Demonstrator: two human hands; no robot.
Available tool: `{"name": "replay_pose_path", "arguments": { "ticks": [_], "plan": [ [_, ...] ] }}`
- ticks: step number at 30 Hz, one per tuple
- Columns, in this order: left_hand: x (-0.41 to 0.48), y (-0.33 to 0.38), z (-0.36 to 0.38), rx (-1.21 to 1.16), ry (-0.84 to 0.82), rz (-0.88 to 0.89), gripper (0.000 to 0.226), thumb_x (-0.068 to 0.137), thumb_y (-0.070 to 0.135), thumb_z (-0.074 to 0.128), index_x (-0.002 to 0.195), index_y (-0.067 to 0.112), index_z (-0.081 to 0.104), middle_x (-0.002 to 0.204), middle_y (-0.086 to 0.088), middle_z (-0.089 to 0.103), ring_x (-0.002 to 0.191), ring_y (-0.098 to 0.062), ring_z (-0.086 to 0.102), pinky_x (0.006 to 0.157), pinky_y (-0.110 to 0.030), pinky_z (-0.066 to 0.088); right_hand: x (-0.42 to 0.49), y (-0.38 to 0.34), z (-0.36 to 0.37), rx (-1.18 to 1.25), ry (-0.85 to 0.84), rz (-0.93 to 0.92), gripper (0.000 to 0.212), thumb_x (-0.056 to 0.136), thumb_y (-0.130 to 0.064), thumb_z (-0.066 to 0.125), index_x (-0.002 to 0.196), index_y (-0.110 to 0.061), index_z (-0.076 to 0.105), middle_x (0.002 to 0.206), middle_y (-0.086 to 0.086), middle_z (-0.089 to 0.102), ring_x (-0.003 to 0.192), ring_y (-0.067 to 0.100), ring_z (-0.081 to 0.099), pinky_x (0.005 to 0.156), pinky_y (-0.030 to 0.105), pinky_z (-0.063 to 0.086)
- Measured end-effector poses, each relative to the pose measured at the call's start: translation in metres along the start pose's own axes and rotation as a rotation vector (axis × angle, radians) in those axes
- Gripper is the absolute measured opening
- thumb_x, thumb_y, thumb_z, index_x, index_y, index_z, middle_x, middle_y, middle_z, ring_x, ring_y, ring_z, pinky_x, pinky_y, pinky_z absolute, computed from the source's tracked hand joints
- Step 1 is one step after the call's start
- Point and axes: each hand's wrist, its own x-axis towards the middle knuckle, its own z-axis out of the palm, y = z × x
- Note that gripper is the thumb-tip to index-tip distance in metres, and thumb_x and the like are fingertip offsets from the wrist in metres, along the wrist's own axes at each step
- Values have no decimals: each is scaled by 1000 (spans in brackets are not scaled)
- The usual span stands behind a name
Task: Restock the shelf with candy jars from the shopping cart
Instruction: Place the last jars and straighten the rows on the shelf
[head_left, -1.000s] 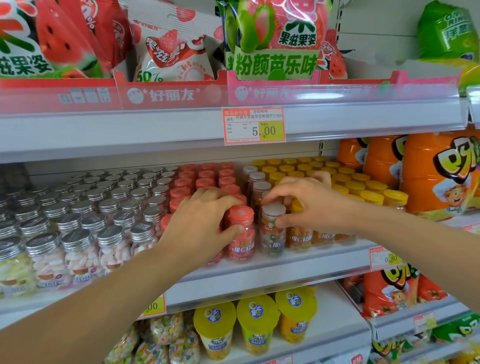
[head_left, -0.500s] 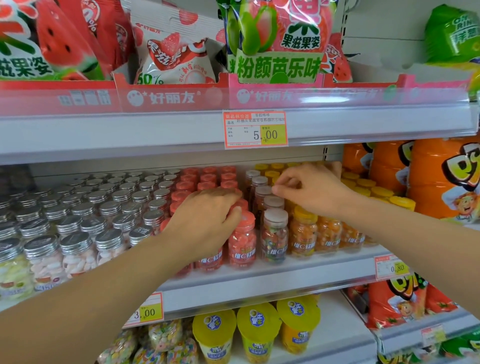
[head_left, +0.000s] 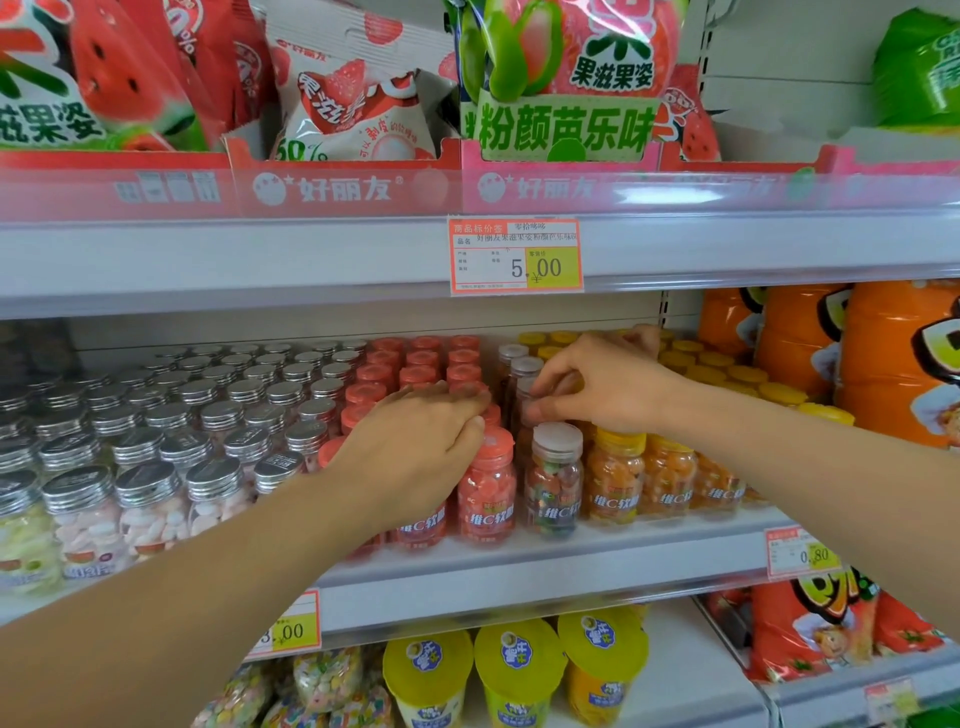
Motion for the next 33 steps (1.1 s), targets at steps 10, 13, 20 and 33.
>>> {"name": "replay_pose_path", "arguments": {
  "ticks": [10,13,20,33],
  "plan": [
    [1,3,-8,7,-21,-21,63,87,42,13,132,20,51,132,-2,58,120,-20,51,99,-36,39,1,3,-3,-3,-35,27,40,75,-72,59,96,-40,70,89,-23,68,102,2,55,80,36,20],
    [6,-1,-9,40,-13,-22,75,81,51,3,131,21,50,132,-2,57,122,-20,48,101,-35,37,2,7,-6,-2,78,12,36,84,-68,51,98,-41,70,95,-21,69,102,6,56,86,36,23],
    [14,1,-11,86,-141,-44,50,104,39,13,151,26,23,159,8,21,146,-10,15,118,-25,9,12,10,7,-80,67,15,33,90,-62,48,108,-42,67,109,-17,66,112,14,51,89,37,23],
    [18,-8,-3,-21,-264,-75,51,104,38,8,153,27,9,161,12,1,147,-4,0,120,-31,3,37,4,13,-55,88,48,34,73,-65,68,87,-35,73,88,-16,71,102,10,57,84,37,22]
  ]
}}
